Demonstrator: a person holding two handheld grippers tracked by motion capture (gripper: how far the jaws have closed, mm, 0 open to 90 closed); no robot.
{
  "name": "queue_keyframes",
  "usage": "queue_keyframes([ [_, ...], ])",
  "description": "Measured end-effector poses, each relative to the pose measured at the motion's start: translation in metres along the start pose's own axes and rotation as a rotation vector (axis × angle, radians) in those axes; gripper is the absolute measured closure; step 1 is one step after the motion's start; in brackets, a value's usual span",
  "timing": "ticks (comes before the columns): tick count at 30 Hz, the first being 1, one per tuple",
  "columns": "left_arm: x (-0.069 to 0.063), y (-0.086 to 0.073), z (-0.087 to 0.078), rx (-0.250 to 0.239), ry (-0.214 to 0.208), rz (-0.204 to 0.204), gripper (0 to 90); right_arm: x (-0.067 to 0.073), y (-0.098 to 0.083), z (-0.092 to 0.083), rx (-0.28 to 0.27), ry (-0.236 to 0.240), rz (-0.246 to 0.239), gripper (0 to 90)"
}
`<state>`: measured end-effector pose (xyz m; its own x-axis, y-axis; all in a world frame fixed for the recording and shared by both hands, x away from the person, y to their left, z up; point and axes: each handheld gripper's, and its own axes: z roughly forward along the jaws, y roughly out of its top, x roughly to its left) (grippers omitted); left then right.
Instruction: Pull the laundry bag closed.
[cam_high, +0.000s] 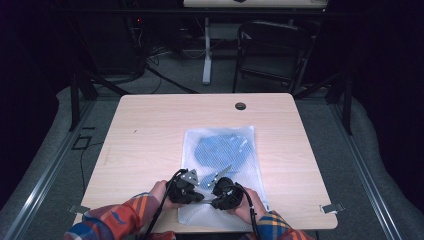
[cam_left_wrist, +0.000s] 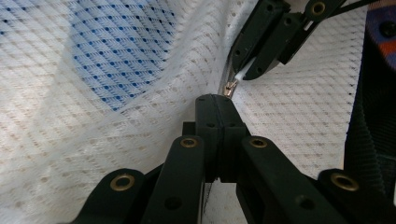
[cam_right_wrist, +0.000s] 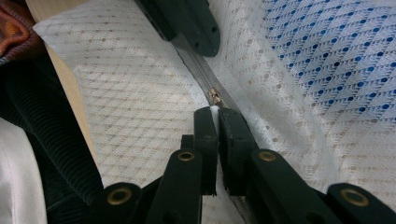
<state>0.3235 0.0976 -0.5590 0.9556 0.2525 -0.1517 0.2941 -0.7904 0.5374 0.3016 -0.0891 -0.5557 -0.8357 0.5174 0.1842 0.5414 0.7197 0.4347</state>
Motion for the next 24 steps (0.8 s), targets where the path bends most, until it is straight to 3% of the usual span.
queue_keyframes([
  [6,0.0006,-0.0003,0.0041,0.017,-0.002,-0.021,90.0,0.0008,0.0002,0.0007,0.001,-0.005,-0.002,86.8],
  [17,-0.0024,-0.0005,0.0044,0.012,0.016,0.012,90.0,-0.0012,-0.0025,-0.0041,0.008,-0.007,0.006,86.9],
  [24,-0.0023,-0.0011,0.0045,0.008,0.011,0.01,90.0,-0.0022,-0.0028,-0.0053,0.018,-0.008,-0.003,86.9],
])
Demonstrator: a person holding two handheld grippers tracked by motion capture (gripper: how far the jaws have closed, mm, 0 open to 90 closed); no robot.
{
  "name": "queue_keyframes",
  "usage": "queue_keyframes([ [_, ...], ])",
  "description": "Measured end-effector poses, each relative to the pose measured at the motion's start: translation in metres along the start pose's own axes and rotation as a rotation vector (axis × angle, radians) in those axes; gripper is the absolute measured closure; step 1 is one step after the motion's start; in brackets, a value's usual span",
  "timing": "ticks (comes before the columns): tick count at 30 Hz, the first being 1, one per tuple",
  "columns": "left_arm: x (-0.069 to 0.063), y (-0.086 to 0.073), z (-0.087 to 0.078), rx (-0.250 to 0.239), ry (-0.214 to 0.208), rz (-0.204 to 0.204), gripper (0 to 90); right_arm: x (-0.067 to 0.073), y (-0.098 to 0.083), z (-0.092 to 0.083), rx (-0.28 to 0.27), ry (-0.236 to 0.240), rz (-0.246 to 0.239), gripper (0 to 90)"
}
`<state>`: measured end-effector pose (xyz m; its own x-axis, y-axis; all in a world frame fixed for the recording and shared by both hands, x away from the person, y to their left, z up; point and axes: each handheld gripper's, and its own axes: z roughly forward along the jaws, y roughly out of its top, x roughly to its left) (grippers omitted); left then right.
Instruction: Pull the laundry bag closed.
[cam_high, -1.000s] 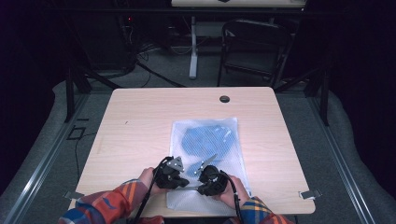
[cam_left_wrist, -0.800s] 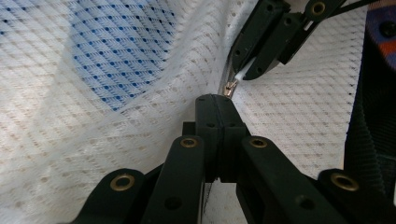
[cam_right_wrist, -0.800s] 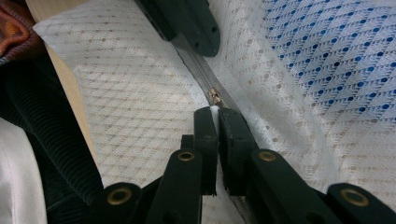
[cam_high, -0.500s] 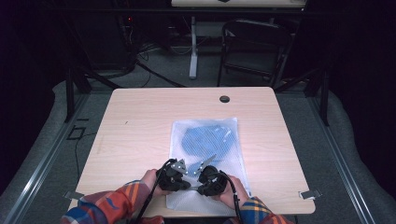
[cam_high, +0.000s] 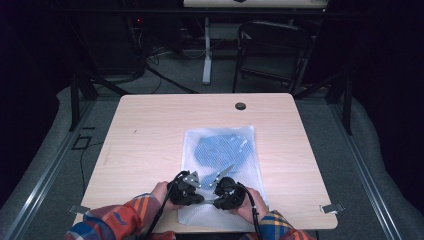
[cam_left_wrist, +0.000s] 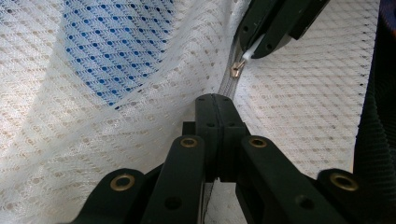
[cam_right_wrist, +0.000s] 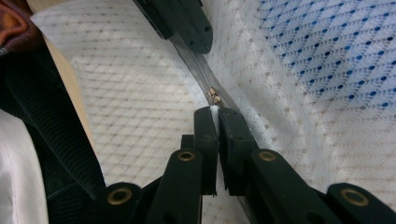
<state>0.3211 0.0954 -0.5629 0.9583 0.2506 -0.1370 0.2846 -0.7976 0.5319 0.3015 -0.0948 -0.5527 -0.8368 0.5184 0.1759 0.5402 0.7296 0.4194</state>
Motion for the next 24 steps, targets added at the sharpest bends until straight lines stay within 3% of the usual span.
queue_keyframes([
  [24,0.0,0.0,0.0,0.0,-0.001,-0.005,90.0,-0.011,-0.019,-0.021,0.002,-0.006,0.036,86.9],
])
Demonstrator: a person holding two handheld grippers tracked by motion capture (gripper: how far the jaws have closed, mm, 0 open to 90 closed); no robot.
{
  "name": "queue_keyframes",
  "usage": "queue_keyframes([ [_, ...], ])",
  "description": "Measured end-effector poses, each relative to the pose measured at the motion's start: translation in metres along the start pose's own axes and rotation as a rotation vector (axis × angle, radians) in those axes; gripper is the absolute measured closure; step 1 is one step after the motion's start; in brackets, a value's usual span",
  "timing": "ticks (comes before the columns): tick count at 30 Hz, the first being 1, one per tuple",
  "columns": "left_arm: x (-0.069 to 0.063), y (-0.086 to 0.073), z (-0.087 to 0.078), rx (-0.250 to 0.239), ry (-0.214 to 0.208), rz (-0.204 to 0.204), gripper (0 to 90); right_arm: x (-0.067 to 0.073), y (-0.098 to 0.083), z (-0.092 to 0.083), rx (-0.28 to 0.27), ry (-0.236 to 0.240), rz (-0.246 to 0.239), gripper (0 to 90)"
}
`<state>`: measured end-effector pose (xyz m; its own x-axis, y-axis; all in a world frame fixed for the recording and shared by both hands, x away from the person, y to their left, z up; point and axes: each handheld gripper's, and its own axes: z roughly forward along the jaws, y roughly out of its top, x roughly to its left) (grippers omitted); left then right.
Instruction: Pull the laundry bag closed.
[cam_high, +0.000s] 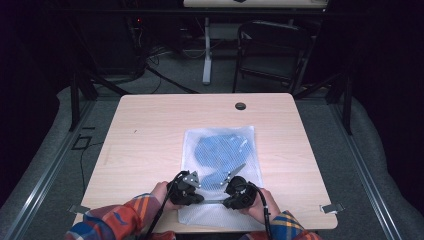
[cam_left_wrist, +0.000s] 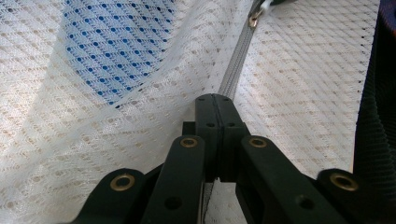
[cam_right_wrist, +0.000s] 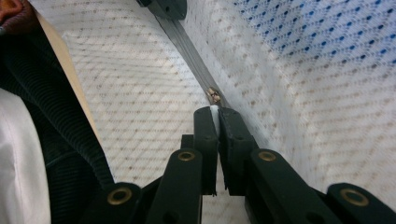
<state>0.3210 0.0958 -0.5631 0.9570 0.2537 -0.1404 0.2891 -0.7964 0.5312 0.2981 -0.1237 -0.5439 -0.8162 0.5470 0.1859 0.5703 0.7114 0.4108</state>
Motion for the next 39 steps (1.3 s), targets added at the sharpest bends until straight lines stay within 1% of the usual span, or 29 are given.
queue_keyframes([
  [1,0.0,0.0,0.0,0.001,0.001,-0.001,90.0,0.0,-0.001,-0.001,0.004,-0.008,-0.005,86.9],
  [2,0.0,0.0,0.0,0.002,0.0,-0.001,90.0,-0.001,-0.002,-0.002,-0.001,0.0,-0.003,86.9],
  [5,0.002,-0.001,0.0,-0.002,-0.008,-0.02,90.0,0.0,-0.002,-0.001,0.001,-0.008,-0.002,86.9],
  [6,0.002,-0.001,0.0,-0.01,-0.015,-0.024,90.0,0.001,-0.001,0.0,0.006,-0.014,-0.003,86.9],
  [7,0.003,-0.001,0.0,-0.012,-0.011,-0.024,90.0,0.001,-0.001,0.001,0.008,-0.014,-0.005,86.9],
  [8,0.003,0.0,0.0,-0.005,0.004,-0.02,90.0,0.0,-0.001,0.001,0.009,-0.012,-0.005,86.9],
  [10,0.001,0.002,-0.002,-0.044,-0.004,0.002,90.0,0.0,-0.001,0.0,0.01,-0.01,-0.004,86.9],
  [11,-0.001,0.004,-0.003,-0.058,0.009,0.007,90.0,0.0,0.0,0.0,0.013,-0.016,-0.009,86.9],
  [12,-0.003,0.007,-0.003,-0.072,0.015,0.011,90.0,0.001,0.0,0.0,0.007,-0.011,-0.006,86.9],
  [14,-0.007,0.012,0.0,-0.085,0.027,0.037,90.0,0.001,0.0,0.001,0.008,-0.01,-0.007,86.9],
  [15,-0.009,0.015,0.001,-0.074,0.037,0.054,90.0,0.001,0.001,0.001,0.013,-0.014,-0.008,86.9],
  [16,-0.011,0.017,0.004,-0.08,0.025,0.063,90.0,0.002,0.001,0.002,0.013,-0.012,-0.008,86.9],
  [17,-0.012,0.019,0.005,-0.077,0.031,0.074,90.0,0.002,0.001,0.002,0.015,-0.011,-0.006,86.9],
  [18,-0.014,0.021,0.007,-0.069,0.043,0.071,90.0,0.002,0.0,0.002,0.014,-0.011,-0.005,86.8],
  [19,-0.013,0.021,0.008,-0.066,0.045,0.068,90.0,0.001,0.0,0.002,0.015,-0.008,-0.003,86.9],
  [20,-0.012,0.02,0.01,-0.068,0.038,0.063,90.0,0.001,0.0,0.002,0.017,-0.012,-0.004,86.9],
  [21,-0.011,0.019,0.011,-0.063,0.028,0.066,90.0,0.001,0.0,0.002,0.016,-0.017,-0.003,86.8],
  [22,-0.01,0.018,0.013,-0.064,0.012,0.06,90.0,0.001,-0.001,0.003,0.012,-0.006,0.006,86.9],
  [24,-0.009,0.014,0.015,-0.057,-0.018,0.093,90.0,0.0,-0.001,0.004,0.01,-0.009,0.005,86.9],
  [26,-0.008,0.013,0.015,-0.061,-0.025,0.073,90.0,0.0,-0.001,0.004,0.007,-0.006,0.005,86.9],
  [28,-0.009,0.013,0.016,-0.061,-0.02,0.076,90.0,0.0,-0.002,0.003,0.012,-0.009,0.0,86.9],
  [29,-0.01,0.014,0.015,-0.047,-0.02,0.076,90.0,0.0,-0.002,0.003,0.006,-0.003,0.001,86.9],
  [30,-0.011,0.013,0.016,-0.05,-0.017,0.083,90.0,0.0,-0.003,0.002,0.006,-0.004,0.002,86.9],
  [38,-0.011,0.013,0.016,-0.046,-0.019,0.08,90.0,0.0,-0.003,-0.001,0.009,-0.004,0.001,86.9],
  [39,-0.011,0.014,0.016,-0.045,-0.02,0.081,90.0,0.001,-0.004,0.0,0.001,-0.004,0.008,87.0],
])
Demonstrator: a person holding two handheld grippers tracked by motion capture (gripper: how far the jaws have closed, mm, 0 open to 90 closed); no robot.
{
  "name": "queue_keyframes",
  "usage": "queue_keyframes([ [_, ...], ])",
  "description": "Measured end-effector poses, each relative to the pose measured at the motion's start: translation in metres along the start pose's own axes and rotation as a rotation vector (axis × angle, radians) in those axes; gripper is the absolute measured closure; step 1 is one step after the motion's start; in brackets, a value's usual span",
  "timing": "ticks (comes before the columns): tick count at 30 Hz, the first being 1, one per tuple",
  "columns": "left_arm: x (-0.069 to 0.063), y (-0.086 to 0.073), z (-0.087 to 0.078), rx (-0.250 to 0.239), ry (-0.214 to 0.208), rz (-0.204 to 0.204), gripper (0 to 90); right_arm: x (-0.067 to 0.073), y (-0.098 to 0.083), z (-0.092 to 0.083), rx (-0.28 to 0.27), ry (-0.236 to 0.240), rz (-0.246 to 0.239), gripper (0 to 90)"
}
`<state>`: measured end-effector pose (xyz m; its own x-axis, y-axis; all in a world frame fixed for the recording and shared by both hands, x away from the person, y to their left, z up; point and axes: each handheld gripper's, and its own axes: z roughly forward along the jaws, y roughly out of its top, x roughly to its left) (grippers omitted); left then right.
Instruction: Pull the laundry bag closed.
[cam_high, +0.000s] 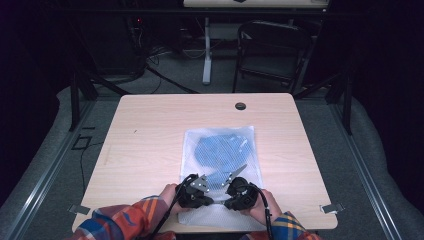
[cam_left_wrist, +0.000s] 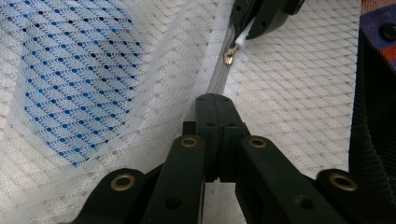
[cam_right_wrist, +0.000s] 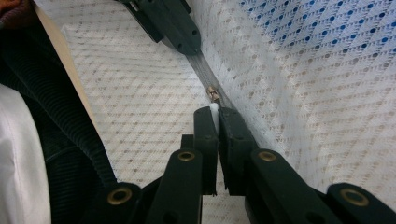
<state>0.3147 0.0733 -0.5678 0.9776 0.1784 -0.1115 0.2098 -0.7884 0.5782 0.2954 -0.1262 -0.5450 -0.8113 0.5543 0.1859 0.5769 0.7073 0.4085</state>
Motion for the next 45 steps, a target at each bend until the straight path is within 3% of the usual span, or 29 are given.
queue_keyframes([
  [8,0.0,0.001,0.0,0.006,0.0,0.001,90.0,-0.006,-0.006,-0.006,-0.004,-0.014,0.022,87.0],
  [14,-0.001,0.001,0.0,0.011,0.002,0.002,90.0,-0.006,-0.006,-0.007,0.009,-0.014,0.011,87.0],
  [30,0.0,0.001,0.0,0.008,0.001,0.003,90.0,-0.018,-0.026,-0.022,-0.008,-0.018,0.069,86.9],
  [39,-0.006,0.005,0.001,-0.001,0.032,0.029,90.0,-0.016,-0.024,-0.02,0.01,-0.027,0.058,86.9],
  [43,-0.011,0.016,0.004,-0.044,0.038,0.049,90.0,-0.015,-0.024,-0.018,0.006,-0.018,0.06,86.9],
  [45,-0.013,0.021,0.006,-0.027,0.051,0.062,90.0,-0.016,-0.023,-0.018,0.01,-0.023,0.055,86.9],
])
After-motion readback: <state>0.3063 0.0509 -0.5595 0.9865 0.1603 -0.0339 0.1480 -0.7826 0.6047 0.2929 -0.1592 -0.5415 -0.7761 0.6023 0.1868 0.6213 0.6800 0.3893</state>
